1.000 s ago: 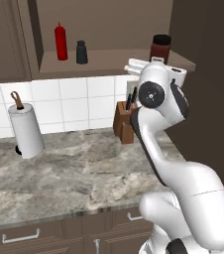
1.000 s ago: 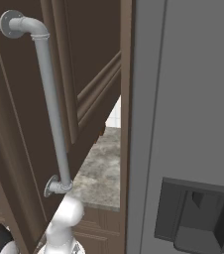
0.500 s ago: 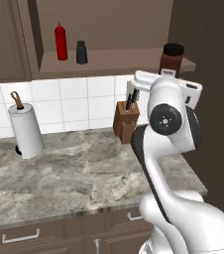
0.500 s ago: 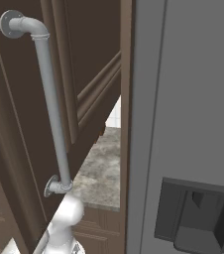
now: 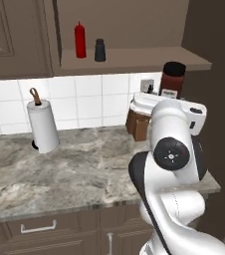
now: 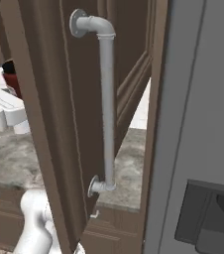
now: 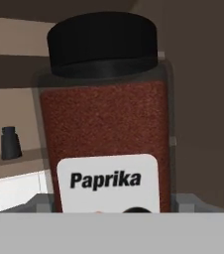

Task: Collect the paprika, ketchup, and shaker from the cabinet and place them next to the stove.

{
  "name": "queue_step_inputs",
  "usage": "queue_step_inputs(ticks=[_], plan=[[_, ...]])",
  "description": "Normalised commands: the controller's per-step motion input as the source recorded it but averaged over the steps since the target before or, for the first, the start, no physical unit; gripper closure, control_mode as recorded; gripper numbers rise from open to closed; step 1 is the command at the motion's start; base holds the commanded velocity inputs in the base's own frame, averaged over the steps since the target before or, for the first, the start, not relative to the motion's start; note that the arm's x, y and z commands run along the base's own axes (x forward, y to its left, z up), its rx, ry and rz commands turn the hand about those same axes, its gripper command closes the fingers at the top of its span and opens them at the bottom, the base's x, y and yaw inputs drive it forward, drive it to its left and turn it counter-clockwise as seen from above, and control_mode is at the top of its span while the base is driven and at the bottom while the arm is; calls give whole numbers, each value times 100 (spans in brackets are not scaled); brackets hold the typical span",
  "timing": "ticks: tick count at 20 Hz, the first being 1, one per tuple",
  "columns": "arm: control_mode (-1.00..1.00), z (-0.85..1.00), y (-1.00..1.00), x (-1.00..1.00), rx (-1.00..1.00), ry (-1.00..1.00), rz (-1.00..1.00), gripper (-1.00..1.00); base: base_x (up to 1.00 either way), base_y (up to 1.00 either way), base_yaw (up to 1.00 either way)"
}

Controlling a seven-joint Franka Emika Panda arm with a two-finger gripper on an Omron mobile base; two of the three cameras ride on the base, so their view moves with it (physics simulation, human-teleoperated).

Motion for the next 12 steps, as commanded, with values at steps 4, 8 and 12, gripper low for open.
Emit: queue_step_inputs(ticks=[4,8,12], plan=[[100,0,0,0,0,0,0,100,-26,73,44],[100,0,0,0,0,0,0,100,-4,63,55],[100,0,0,0,0,0,0,100,0,61,58]])
